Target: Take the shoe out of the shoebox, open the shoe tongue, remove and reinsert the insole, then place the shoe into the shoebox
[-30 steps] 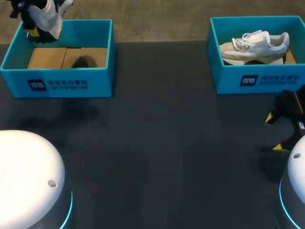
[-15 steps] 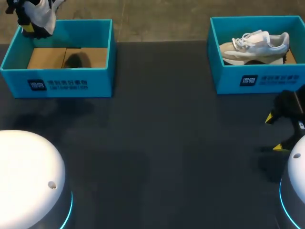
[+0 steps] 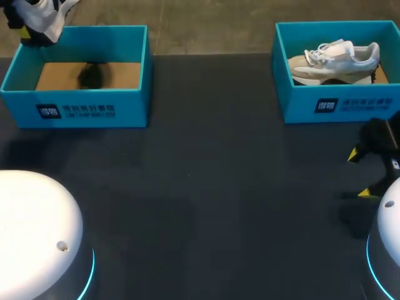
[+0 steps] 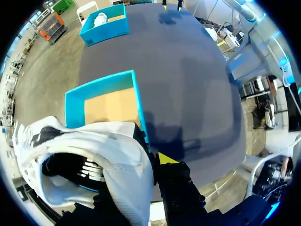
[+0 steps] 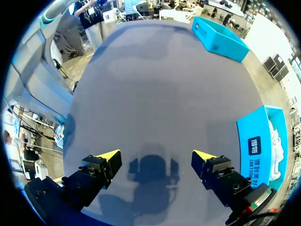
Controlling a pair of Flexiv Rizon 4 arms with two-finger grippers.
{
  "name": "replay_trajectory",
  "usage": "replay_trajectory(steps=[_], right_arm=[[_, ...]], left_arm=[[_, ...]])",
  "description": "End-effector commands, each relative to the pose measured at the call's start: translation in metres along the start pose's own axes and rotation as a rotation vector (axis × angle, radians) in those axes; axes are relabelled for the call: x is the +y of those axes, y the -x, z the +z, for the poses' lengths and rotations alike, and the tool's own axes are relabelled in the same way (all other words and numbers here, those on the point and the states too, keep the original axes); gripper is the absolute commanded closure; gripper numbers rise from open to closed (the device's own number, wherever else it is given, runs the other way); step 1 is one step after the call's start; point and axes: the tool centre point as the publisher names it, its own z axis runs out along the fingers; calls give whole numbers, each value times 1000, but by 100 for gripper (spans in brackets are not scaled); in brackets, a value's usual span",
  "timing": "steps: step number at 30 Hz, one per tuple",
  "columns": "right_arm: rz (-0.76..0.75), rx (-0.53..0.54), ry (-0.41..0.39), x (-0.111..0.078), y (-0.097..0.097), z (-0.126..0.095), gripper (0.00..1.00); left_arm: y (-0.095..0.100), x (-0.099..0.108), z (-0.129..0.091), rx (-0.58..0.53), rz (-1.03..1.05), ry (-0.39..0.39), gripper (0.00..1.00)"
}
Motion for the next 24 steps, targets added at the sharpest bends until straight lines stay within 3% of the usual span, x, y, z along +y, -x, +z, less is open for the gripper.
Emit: replay_trajectory(steps=[1,12,17,24], right_arm=[[0,-1,-3,0,-1,0,0],[0,-1,-3,0,-1,0,0],[0,-1,-3,0,-1,0,0],[0,-1,-3,0,-1,0,0]], left_arm=[[13,17,12,32,76,-7,100],[13,43,17,63,347,109,100],[5,47,13,69,504,109,100],[5,47,13,69,504,109,100]])
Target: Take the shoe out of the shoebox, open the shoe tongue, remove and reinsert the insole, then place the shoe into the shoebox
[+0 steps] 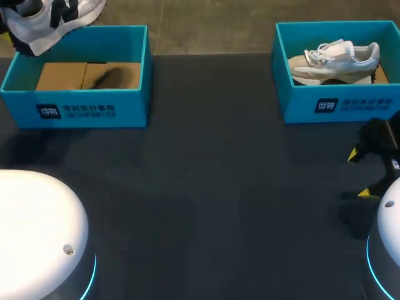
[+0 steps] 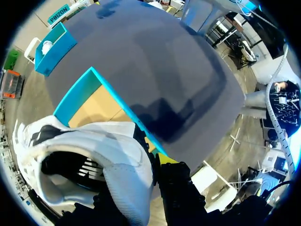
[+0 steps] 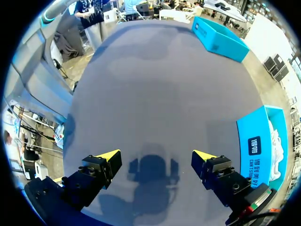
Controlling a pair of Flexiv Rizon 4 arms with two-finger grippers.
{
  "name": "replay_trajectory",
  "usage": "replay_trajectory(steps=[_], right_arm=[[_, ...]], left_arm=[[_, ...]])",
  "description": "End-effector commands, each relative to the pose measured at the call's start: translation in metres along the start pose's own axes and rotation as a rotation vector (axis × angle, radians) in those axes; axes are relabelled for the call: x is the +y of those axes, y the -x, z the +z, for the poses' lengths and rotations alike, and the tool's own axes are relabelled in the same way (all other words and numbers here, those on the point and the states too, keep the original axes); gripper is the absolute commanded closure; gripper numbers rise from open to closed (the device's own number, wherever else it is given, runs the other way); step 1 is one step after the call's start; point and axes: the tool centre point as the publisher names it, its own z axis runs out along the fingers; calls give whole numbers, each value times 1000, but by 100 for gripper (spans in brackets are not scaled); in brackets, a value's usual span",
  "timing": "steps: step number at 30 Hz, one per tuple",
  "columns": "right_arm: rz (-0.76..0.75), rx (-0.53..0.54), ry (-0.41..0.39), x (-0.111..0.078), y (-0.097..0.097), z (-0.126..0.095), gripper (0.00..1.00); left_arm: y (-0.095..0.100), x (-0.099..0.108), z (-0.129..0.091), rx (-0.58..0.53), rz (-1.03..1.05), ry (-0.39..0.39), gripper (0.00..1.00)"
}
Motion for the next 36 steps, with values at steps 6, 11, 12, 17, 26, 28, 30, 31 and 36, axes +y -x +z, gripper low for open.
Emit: replay_trajectory(steps=[6,11,12,17,26,28,30,31,36], right_arm=[[0,-1,-3,0,-1,0,0],[0,-1,-3,0,-1,0,0],[0,-1,-3,0,-1,0,0],[0,-1,-3,0,-1,0,0],[0,-1,-3,0,-1,0,0],[0,-1,-3,0,-1,0,0],[0,-1,-3,0,-1,0,0],[0,-1,-3,0,-1,0,0],[0,-1,-3,0,-1,0,0]], left_arm=[[-2,-2,-1,-6,0,5,100],[-1,14,3,-8,152,37,100],[-1,18,5,-18,281,53,100],[-6,40,16,-34,522,117,100],[-5,56,35,-54,769,178,100],[-1,61,39,-42,784,191,100],[1,65,40,-39,807,200,100],[2,68,41,-44,827,202,100],[6,76,44,-12,818,215,100]])
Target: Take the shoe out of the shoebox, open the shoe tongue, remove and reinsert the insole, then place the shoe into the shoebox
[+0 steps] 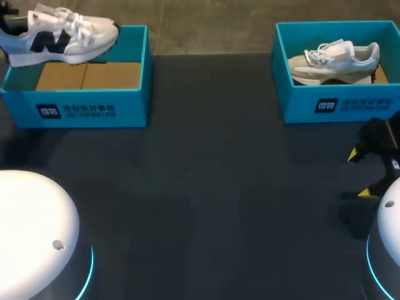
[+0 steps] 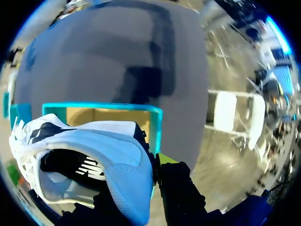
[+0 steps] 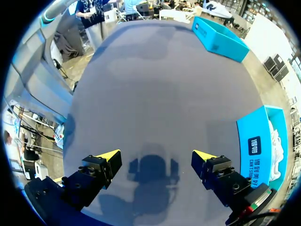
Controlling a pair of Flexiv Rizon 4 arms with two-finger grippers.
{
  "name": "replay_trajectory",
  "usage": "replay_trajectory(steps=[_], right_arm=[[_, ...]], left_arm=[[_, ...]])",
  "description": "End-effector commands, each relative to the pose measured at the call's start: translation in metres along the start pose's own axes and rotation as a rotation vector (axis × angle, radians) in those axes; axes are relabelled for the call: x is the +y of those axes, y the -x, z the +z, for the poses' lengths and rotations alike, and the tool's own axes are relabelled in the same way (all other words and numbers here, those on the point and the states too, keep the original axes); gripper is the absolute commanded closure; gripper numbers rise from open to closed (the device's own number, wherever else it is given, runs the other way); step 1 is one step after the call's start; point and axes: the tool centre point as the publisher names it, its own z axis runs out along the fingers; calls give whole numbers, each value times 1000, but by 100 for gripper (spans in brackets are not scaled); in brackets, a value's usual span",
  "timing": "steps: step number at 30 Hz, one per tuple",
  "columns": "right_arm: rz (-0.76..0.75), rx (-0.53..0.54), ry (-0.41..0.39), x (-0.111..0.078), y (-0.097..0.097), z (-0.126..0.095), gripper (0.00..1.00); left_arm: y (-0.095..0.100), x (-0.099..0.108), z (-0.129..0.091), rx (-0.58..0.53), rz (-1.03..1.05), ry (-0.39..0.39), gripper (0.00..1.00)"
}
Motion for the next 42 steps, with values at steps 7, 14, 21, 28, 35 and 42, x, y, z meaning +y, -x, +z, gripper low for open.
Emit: replay_trajectory(steps=[7,14,21,28,35,42], right_arm=[[0,-1,-3,0,-1,0,0],[0,-1,-3,0,-1,0,0],[0,-1,-3,0,-1,0,0],[0,-1,-3,0,-1,0,0],[0,-1,-3,0,-1,0,0],[0,-1,-3,0,-1,0,0]], left_arm=[[2,-1,1,2,10,5,100],[0,11,6,4,18,8,100],[-3,36,24,-17,9,-28,100],[9,44,45,-3,21,-31,100],[24,37,62,21,58,-43,100],[27,29,75,21,70,-51,100]])
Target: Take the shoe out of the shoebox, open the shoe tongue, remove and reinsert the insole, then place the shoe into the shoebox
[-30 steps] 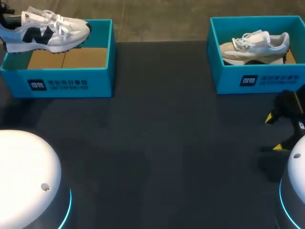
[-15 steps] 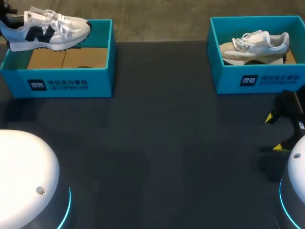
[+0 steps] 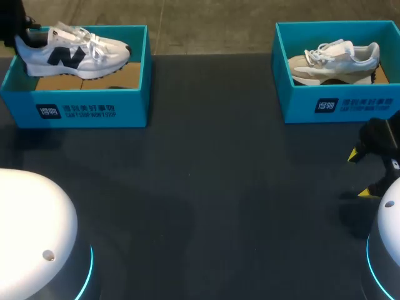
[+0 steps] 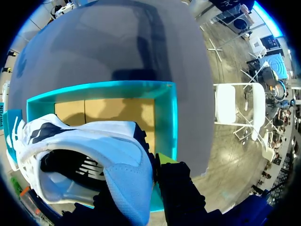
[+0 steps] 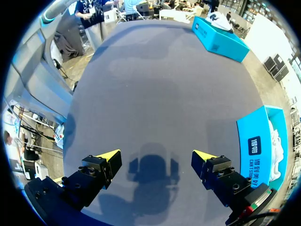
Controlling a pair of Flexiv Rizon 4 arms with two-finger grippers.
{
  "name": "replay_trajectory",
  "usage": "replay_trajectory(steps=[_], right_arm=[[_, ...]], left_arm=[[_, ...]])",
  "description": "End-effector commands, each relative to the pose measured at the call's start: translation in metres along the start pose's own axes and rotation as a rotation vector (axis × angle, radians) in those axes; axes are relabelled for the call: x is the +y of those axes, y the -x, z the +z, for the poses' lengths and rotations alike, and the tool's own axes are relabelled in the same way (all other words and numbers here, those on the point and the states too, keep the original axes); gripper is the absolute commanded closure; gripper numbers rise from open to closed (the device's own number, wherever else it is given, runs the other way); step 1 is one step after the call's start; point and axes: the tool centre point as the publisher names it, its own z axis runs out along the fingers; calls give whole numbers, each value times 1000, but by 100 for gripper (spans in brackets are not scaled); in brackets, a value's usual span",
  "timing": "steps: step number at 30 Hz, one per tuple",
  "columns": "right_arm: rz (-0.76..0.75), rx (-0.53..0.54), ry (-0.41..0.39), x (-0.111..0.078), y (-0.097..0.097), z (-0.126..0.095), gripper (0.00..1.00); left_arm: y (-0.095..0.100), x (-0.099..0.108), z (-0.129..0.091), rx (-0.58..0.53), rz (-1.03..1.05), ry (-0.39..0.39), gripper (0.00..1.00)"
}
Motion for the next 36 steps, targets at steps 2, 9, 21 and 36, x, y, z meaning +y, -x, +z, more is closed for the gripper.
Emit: replay_trajectory(steps=[2,9,21,36], right_arm=[[0,-1,-3,0,-1,0,0],[0,-1,-3,0,-1,0,0],[0,-1,-3,0,-1,0,0],[0,-1,-3,0,-1,0,0]], left_arm=[[0,-7,10,-3,2,7,100],[2,-11,24,34,18,-10,100],[0,-10,23,32,17,-7,100],[11,-7,45,50,-1,-77,100]])
